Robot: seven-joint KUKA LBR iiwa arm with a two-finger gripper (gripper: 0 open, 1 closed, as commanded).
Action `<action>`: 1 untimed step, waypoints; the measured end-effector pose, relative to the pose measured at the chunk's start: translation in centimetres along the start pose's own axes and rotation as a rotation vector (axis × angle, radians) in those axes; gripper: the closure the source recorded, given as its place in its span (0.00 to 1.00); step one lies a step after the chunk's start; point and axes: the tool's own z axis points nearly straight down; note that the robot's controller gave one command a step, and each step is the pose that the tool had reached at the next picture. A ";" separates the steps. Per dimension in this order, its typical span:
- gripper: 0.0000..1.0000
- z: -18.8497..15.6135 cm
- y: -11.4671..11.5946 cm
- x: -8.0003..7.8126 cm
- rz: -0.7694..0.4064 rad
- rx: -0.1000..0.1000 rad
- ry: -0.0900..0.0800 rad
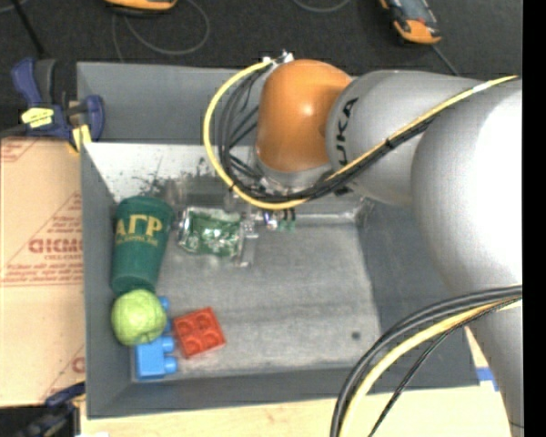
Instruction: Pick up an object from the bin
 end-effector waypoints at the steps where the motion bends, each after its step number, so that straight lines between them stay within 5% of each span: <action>1: 1.00 4.8 1.5 -0.4 -0.060 -0.004 0.000</action>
Offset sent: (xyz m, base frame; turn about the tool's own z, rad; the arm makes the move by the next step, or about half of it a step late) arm 0.0000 0.0000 0.0000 0.0000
